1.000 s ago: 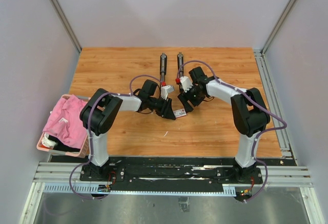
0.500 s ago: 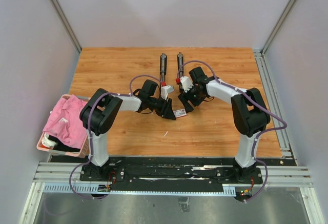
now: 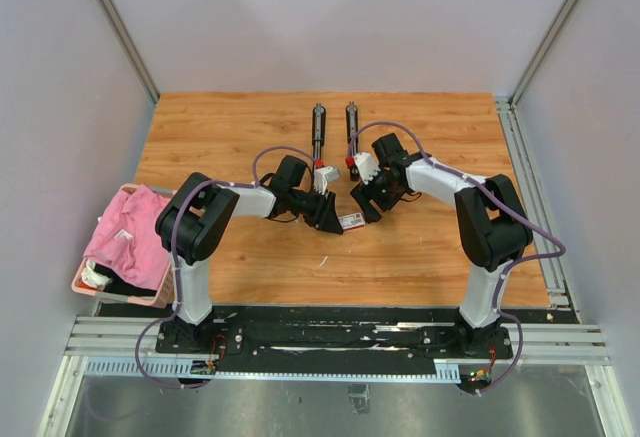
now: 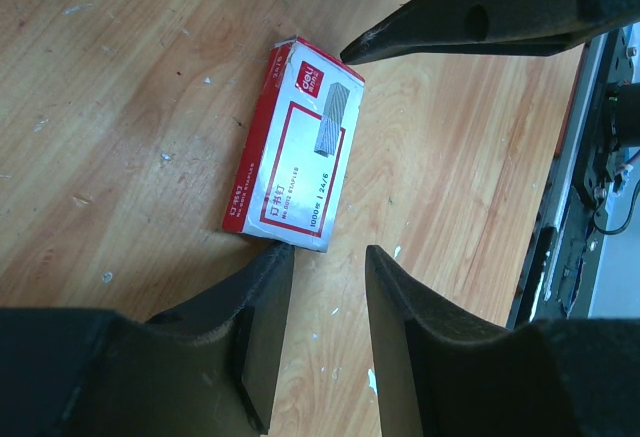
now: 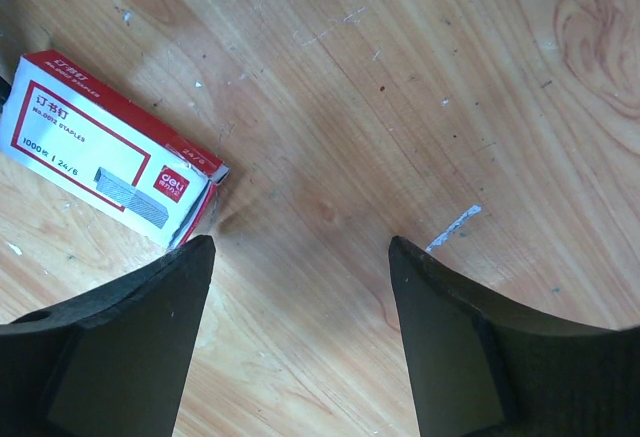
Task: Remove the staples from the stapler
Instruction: Close the staple box at the center of the board.
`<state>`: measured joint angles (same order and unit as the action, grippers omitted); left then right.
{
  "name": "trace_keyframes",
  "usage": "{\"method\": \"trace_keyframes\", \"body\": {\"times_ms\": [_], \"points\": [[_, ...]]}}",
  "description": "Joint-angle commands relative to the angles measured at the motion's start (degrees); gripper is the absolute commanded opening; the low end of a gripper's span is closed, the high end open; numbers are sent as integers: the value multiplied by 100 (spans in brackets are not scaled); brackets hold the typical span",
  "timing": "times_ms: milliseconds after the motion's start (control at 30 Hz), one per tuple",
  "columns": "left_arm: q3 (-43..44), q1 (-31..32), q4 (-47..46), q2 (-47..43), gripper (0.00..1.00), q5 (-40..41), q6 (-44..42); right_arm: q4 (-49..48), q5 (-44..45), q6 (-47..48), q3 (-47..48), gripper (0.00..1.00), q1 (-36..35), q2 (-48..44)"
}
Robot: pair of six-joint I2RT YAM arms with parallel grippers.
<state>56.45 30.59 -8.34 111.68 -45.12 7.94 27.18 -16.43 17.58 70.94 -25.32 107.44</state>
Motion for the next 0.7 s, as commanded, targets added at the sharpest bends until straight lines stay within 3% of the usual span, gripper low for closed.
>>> {"method": "trace_keyframes", "body": {"times_ms": [0,667], "points": [[-231,-53,404,269,43,603,-232,278,133,82,-193,73,61,-73],[-252,-53,369,270,43,516,-178,165,-238,-84,13,73,-336,23]]}}
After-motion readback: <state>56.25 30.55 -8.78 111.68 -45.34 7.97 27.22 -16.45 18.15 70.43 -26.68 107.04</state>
